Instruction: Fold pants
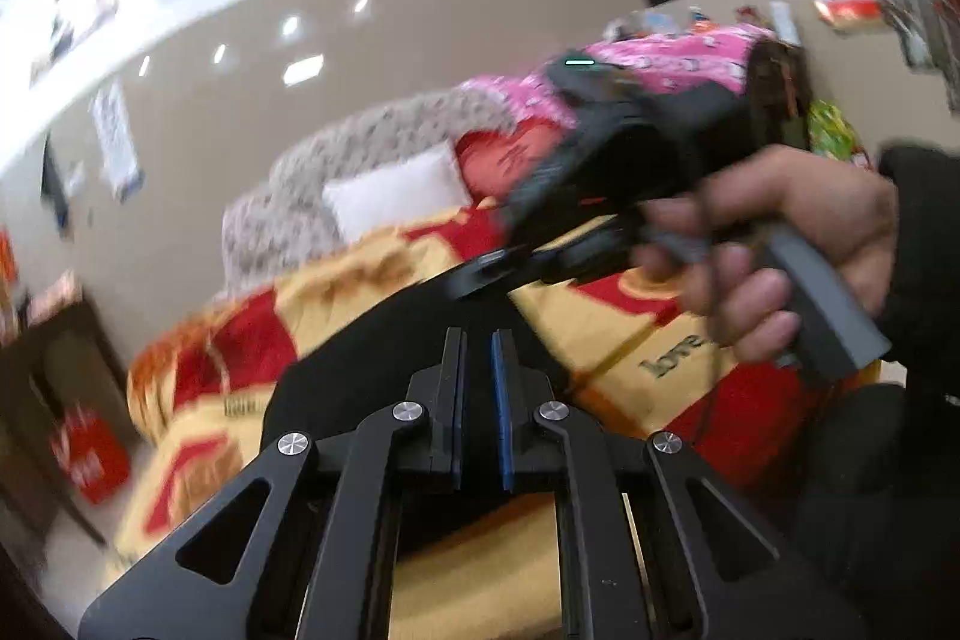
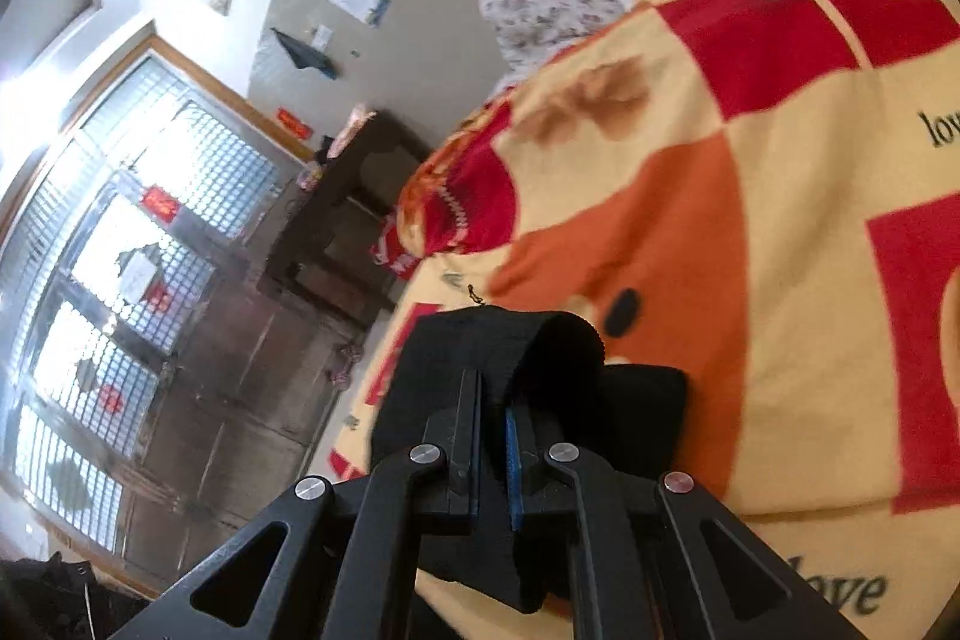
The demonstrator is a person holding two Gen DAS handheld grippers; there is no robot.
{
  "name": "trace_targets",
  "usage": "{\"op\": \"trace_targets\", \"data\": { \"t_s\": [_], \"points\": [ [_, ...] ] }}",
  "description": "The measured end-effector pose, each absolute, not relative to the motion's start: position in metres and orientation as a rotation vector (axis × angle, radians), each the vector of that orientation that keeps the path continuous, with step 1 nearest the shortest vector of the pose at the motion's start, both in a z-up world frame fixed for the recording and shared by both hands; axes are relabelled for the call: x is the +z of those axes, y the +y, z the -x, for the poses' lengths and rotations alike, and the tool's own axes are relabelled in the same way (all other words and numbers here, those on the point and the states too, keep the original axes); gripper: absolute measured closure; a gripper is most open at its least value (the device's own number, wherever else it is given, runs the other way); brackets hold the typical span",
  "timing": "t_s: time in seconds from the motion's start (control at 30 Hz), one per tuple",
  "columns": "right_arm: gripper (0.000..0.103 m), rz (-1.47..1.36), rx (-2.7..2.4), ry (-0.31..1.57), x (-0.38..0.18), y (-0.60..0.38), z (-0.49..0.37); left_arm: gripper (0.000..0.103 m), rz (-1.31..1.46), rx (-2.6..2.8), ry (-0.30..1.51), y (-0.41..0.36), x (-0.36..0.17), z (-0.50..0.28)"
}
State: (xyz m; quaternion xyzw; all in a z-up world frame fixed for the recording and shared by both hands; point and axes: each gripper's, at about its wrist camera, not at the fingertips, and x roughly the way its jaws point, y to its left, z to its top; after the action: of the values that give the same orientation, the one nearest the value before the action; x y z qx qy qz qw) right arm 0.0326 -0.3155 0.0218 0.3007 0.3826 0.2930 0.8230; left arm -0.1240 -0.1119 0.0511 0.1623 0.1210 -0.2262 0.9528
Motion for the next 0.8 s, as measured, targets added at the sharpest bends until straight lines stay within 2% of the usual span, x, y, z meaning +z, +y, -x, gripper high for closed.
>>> {"op": "trace_targets", "data": {
  "t_s": [0.2, 0.33, 0.4, 0.5, 0.6, 0.7, 0.8],
  "points": [
    [0.097, -0.649, 0.581, 0.882, -0.006, -0.313, -0.045, 0.096, -0.031, -0.503, 0.544, -0.078, 0.027, 0.069],
    [0.097, -0.679, 0.478, 0.938, -0.025, -0.322, -0.048, 0.096, -0.109, -0.555, 0.676, -0.108, -0.008, 0.059],
    [0.097, -0.707, 0.412, 0.921, -0.024, -0.332, -0.040, 0.096, -0.118, -0.565, 0.652, -0.115, -0.013, 0.064],
    [0.097, -0.552, 0.264, 0.803, 0.010, -0.335, -0.015, 0.096, -0.074, -0.591, 0.671, -0.113, -0.009, 0.061],
    [0.097, -0.392, 0.448, 0.685, 0.046, -0.301, 0.019, 0.096, -0.080, -0.597, 0.654, -0.106, -0.009, 0.061],
    [0.097, -0.121, 0.448, 0.759, 0.041, -0.249, 0.038, 0.096, -0.069, -0.602, 0.647, -0.101, -0.007, 0.063],
    [0.097, -0.060, 0.381, 0.852, 0.008, -0.243, 0.032, 0.096, -0.021, -0.550, 0.594, -0.074, 0.004, 0.067]
  ]
}}
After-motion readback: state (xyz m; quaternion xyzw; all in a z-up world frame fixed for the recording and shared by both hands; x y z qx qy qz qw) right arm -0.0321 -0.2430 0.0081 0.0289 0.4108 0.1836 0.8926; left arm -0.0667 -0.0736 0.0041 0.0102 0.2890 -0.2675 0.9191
